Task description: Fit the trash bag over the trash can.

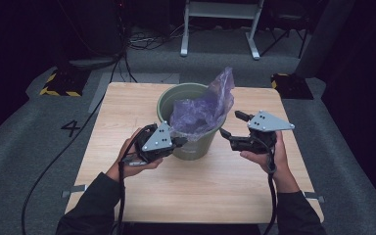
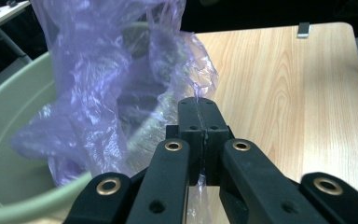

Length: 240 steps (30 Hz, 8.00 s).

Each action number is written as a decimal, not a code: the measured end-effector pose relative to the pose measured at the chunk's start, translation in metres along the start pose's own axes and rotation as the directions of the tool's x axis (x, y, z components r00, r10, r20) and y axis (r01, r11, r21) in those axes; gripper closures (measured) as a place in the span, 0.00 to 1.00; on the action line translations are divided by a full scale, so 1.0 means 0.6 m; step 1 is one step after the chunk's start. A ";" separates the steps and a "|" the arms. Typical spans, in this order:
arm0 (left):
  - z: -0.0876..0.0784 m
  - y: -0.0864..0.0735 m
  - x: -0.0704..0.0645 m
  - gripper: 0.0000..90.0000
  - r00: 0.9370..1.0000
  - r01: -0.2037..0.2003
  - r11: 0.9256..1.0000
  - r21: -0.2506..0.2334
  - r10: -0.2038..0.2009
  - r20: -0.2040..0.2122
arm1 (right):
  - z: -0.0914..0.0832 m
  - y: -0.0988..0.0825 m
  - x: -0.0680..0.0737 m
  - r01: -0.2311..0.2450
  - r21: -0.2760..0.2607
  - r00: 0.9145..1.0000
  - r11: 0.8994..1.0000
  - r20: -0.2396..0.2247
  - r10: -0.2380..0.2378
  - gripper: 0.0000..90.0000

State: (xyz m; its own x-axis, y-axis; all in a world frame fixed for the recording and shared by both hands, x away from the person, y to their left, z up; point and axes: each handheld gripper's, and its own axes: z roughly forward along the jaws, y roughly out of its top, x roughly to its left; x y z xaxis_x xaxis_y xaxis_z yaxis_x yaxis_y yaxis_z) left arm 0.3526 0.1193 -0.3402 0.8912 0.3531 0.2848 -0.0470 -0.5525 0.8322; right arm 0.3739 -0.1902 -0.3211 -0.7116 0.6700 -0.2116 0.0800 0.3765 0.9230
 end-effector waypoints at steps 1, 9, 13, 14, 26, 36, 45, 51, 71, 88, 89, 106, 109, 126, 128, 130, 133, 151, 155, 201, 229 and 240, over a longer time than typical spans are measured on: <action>-0.001 -0.004 -0.003 1.00 1.000 0.000 1.000 0.004 0.000 -0.001 | -0.001 0.000 0.000 -0.002 -0.001 1.000 1.000 -0.004 0.002 0.29; 0.011 -0.032 -0.017 1.00 1.000 0.007 1.000 0.020 -0.007 0.007 | -0.008 -0.003 0.010 -0.017 -0.010 0.999 1.000 -0.041 0.017 0.25; 0.020 -0.038 -0.019 1.00 1.000 0.026 0.999 0.020 -0.026 0.009 | -0.007 -0.002 0.022 -0.016 -0.019 0.996 1.000 -0.085 0.015 0.21; 0.022 -0.039 -0.020 1.00 1.000 0.028 0.999 0.018 -0.028 0.011 | -0.005 -0.002 0.026 -0.015 -0.015 0.996 1.000 -0.090 0.013 0.21; 0.038 -0.052 -0.025 1.00 0.998 0.062 0.998 0.013 -0.062 0.013 | 0.032 -0.024 0.073 -0.020 0.009 0.996 1.000 -0.092 0.021 0.39; 0.030 -0.068 -0.018 0.95 0.994 0.108 0.994 0.000 -0.108 -0.006 | 0.030 -0.043 0.074 -0.008 -0.033 0.997 0.999 -0.079 0.005 0.96; 0.001 -0.086 -0.013 0.64 0.985 0.171 0.984 -0.048 -0.171 0.006 | 0.033 -0.058 0.068 -0.007 -0.027 0.998 1.000 -0.063 0.005 0.98; -0.027 -0.089 -0.020 0.25 0.976 0.217 0.973 -0.084 -0.217 0.014 | 0.033 -0.063 0.065 -0.010 -0.038 0.999 0.999 -0.047 0.008 0.99; -0.109 -0.105 0.024 0.19 0.949 0.284 0.943 -0.173 -0.303 -0.092 | 0.032 -0.063 0.065 0.010 -0.033 0.999 0.999 -0.034 -0.011 0.99; -0.017 0.001 0.073 0.32 0.981 0.193 0.981 -0.012 -0.193 -0.023 | 0.034 -0.065 0.068 0.027 -0.025 0.998 0.999 -0.052 -0.028 0.99; -0.009 0.003 0.072 0.39 0.982 0.183 0.983 0.024 -0.181 -0.056 | 0.033 -0.065 0.069 0.031 -0.026 0.998 0.999 -0.053 -0.032 0.98; -0.029 -0.041 0.092 1.00 0.959 0.232 0.973 -0.015 -0.231 -0.162 | 0.014 -0.087 0.049 -0.009 -0.018 0.998 1.000 -0.054 0.008 0.98; -0.030 -0.057 0.100 1.00 0.948 0.263 0.964 -0.030 -0.264 -0.177 | 0.013 -0.095 0.041 -0.025 -0.003 0.999 1.000 -0.045 0.025 0.98; -0.009 -0.109 0.106 1.00 0.919 0.343 0.937 -0.061 -0.348 -0.184 | 0.010 -0.104 0.017 -0.074 0.041 0.997 0.996 0.009 0.073 0.41; -0.008 -0.104 0.101 1.00 0.923 0.333 0.941 -0.056 -0.338 -0.185 | -0.003 -0.090 0.025 -0.047 0.017 0.999 0.999 0.010 0.047 0.34; -0.008 -0.102 0.098 1.00 0.926 0.324 0.945 -0.047 -0.327 -0.189 | -0.017 -0.076 0.030 -0.015 0.003 1.000 1.000 0.024 0.015 0.30; -0.009 -0.102 0.097 1.00 0.925 0.327 0.943 -0.052 -0.331 -0.187 | -0.035 -0.065 0.029 0.001 0.017 0.999 1.000 0.041 -0.002 0.29; -0.015 -0.106 0.088 1.00 0.925 0.321 0.946 -0.041 -0.323 -0.200 | -0.095 -0.075 0.002 -0.069 -0.048 0.997 0.996 -0.043 0.067 0.27; -0.016 -0.105 0.087 0.99 0.926 0.315 0.948 -0.035 -0.316 -0.207 | -0.099 -0.041 0.018 -0.040 -0.069 0.999 0.997 -0.034 0.038 0.28; -0.055 -0.048 0.004 0.17 0.980 0.156 0.980 -0.126 -0.169 -0.108 | 0.026 -0.004 -0.028 -0.056 -0.016 0.995 0.998 0.081 0.057 1.00; -0.011 0.040 0.065 0.97 0.981 0.017 1.000 0.026 -0.012 -0.193 | 0.034 -0.003 -0.031 -0.039 0.026 0.997 0.999 0.064 0.037 0.97; -0.022 0.013 0.156 0.99 0.955 0.181 0.982 -0.049 -0.187 -0.230 | 0.048 -0.021 -0.051 -0.067 0.061 0.994 0.996 0.085 0.061 0.97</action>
State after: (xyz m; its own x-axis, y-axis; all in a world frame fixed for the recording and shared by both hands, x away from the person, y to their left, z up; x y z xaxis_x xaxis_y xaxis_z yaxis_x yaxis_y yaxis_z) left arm 0.4294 0.1579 -0.3007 0.7563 0.6142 0.2254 0.0930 -0.4419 0.8922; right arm 0.4150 -0.1970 -0.3355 -0.6434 0.7438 -0.1811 0.1695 0.3691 0.9138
